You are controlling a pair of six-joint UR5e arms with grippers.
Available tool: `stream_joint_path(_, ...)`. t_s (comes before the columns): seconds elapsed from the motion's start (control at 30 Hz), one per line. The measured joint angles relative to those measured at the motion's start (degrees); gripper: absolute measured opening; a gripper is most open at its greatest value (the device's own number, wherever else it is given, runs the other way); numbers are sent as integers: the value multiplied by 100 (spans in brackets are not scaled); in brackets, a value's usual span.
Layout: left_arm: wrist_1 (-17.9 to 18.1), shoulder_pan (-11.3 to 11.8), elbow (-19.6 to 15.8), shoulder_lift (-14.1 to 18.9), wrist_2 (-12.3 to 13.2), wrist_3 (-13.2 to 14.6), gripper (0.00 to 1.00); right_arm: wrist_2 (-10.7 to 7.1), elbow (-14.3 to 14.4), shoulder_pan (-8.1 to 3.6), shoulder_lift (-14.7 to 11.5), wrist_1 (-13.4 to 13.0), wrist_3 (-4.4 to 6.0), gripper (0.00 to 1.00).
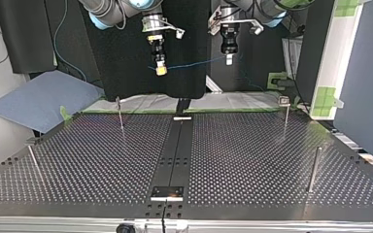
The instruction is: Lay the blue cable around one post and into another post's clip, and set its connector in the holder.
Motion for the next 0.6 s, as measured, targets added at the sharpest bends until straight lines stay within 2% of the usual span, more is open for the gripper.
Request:
stream_joint_path(0.13, 127, -1, -8, -26, 1, -1, 0, -1, 0, 0, -1, 0, 0, 31)
stream_joint_path(0.4, 154, -2, -11, -29, 1, -1, 0, -1, 0, 0, 0, 0, 0, 31)
stream_joint_path(0.43, 155, -2, -11, -29, 1, -1, 0, -8, -7, 8, 6, 7, 7, 10)
stream_joint_path(0.5, 155, -2, -11, -30, 1, -1, 0, -49, -49, 50, 48, 49, 49, 10)
stream_joint_path(0.6, 155, -2, -11, -30, 1, -1, 0, -116, -175, 193, 193, 193, 179, 10)
